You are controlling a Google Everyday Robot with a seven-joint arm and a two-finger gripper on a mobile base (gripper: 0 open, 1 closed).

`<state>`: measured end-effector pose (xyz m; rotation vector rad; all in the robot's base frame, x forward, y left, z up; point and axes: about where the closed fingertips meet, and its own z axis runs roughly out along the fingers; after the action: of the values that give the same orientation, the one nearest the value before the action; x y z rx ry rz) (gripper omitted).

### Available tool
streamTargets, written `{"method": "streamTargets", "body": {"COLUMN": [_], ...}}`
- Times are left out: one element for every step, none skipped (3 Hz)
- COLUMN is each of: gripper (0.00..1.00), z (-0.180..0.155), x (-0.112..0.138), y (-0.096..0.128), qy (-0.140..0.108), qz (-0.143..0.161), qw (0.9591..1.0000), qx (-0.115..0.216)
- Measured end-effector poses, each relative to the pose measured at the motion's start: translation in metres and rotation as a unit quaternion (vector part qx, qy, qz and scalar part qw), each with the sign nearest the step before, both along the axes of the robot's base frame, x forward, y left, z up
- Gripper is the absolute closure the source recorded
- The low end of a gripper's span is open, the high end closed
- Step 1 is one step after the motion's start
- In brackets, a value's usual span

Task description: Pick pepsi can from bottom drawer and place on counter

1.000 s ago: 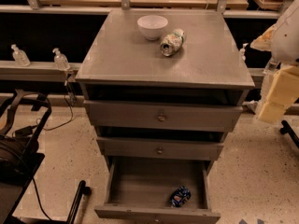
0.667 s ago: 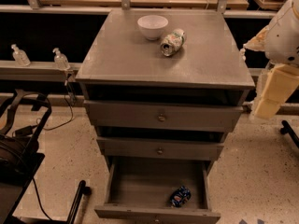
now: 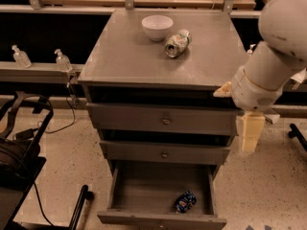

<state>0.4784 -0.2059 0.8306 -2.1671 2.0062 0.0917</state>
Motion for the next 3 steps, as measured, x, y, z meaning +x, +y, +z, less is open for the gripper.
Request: {"method": "streamTargets", "body": {"gripper": [0.0, 0.0, 0.0], "z": [-0.013, -0.029, -0.074], "x": [0.003, 0.006, -0.01], "y": [-0.012, -0.006, -0.024], "qy": [-0.033, -0.002, 0.028], "qz": [-0.002, 0.022, 0.054], "qw": [0.9987, 0.9998, 0.9959], "qx": [0.038, 0.001, -0.067]}}
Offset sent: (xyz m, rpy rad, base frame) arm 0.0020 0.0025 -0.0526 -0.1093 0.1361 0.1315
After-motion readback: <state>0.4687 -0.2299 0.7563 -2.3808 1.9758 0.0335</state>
